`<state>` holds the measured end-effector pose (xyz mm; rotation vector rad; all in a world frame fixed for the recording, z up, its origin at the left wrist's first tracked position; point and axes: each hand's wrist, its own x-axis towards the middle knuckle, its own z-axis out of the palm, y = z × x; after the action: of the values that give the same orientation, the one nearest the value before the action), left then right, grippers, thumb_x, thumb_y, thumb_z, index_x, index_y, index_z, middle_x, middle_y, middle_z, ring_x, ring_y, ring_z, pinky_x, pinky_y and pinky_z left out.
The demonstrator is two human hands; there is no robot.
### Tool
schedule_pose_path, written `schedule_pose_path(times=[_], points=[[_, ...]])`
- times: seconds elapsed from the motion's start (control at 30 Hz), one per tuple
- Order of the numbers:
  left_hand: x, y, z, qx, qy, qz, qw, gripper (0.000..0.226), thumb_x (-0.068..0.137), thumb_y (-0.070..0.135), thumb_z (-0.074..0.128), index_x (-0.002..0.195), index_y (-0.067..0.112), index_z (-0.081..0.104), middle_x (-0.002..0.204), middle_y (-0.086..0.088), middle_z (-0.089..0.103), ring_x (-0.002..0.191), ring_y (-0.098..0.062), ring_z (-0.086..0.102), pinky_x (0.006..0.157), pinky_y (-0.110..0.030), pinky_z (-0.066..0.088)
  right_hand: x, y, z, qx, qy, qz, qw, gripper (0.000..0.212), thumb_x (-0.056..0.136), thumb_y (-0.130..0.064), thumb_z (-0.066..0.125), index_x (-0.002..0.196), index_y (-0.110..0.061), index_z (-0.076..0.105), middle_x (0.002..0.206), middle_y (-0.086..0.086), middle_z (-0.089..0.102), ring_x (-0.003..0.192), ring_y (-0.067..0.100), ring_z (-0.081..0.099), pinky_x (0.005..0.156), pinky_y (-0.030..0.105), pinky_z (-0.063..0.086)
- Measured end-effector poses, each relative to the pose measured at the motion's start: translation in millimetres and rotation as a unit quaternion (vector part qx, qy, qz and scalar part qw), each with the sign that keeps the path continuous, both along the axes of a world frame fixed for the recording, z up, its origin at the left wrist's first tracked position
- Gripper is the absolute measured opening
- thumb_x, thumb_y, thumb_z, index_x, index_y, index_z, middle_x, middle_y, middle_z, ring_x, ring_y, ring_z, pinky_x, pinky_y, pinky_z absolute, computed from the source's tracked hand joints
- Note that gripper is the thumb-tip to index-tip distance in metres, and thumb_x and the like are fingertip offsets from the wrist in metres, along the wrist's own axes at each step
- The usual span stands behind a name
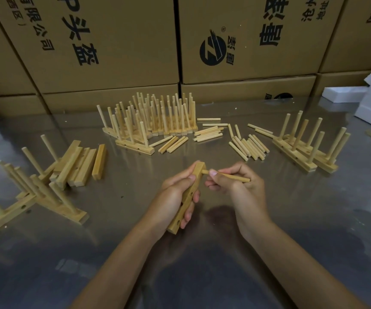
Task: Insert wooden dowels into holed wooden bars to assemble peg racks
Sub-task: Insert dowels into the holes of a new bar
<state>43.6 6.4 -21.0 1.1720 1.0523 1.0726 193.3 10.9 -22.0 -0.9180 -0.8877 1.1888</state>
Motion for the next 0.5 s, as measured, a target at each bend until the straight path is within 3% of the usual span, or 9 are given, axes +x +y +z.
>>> schedule_pose_path(times=[0.2,0.27,0.33,0.4,0.47,0.5], points=[[-4.5,1.2,2.1,0.013,0.028,0.002,1.0,0.041,0.106,0.02,0.042,0.139,0.041,0.054,0.064,-0.003,0.056,0.039,-0.014,0.045,0.032,-0.021,0.037,0.5,1.8,-0.8,-0.029,0.04,0.04,0.998,0.015,0.08,0.004,0.075,0.084,0.0,0.061,0.086,0.022,0.073,0.077,0.029,0.073,0.066,0.027,0.058],[-7.9,2.7,3.9,0.016,0.036,0.009,0.999,0.041,0.106,0.02,0.043,0.139,0.04,0.054,0.066,-0.005,0.057,0.04,-0.016,0.046,0.033,-0.022,0.037,3.4,5.9,1.9,-0.039,-0.011,0.053,0.998,0.016,0.079,0.0,0.078,0.087,0.0,0.064,0.082,0.016,0.075,0.073,0.025,0.074,0.061,0.024,0.057],[-9.8,3.2,5.1,0.02,0.048,0.01,0.999,0.041,0.106,0.02,0.043,0.139,0.041,0.054,0.068,-0.005,0.058,0.042,-0.016,0.047,0.034,-0.024,0.039,8.4,8.9,3.8,-0.01,-0.15,0.028,0.988,0.013,0.078,-0.009,0.081,0.082,-0.007,0.069,0.071,0.004,0.074,0.063,0.013,0.07,0.055,0.021,0.052],[-10.2,3.3,5.5,0.025,0.055,0.004,0.998,0.04,0.106,0.02,0.043,0.139,0.042,0.053,0.068,-0.003,0.058,0.043,-0.016,0.047,0.035,-0.025,0.04,13.9,9.5,1.9,0.07,-0.355,-0.026,0.932,0.006,0.082,-0.023,0.079,0.084,-0.02,0.075,0.07,-0.008,0.072,0.064,0.006,0.066,0.058,0.023,0.049],[-10.5,2.9,5.0,0.024,0.054,-0.009,0.998,0.04,0.106,0.021,0.043,0.138,0.043,0.053,0.067,-0.002,0.057,0.042,-0.016,0.046,0.034,-0.024,0.039,15.7,5.3,0.5,0.157,-0.533,-0.058,0.83,0.008,0.091,-0.032,0.068,0.095,-0.028,0.073,0.078,-0.012,0.07,0.071,0.008,0.064,0.06,0.027,0.047],[-11.5,2.3,5.1,0.022,0.054,-0.016,0.998,0.04,0.106,0.022,0.043,0.138,0.044,0.053,0.067,-0.002,0.056,0.042,-0.015,0.045,0.034,-0.023,0.039,14.8,3.3,0.7,0.185,-0.58,-0.065,0.791,0.01,0.094,-0.032,0.062,0.097,-0.029,0.07,0.08,-0.011,0.068,0.071,0.011,0.062,0.059,0.028,0.044]])
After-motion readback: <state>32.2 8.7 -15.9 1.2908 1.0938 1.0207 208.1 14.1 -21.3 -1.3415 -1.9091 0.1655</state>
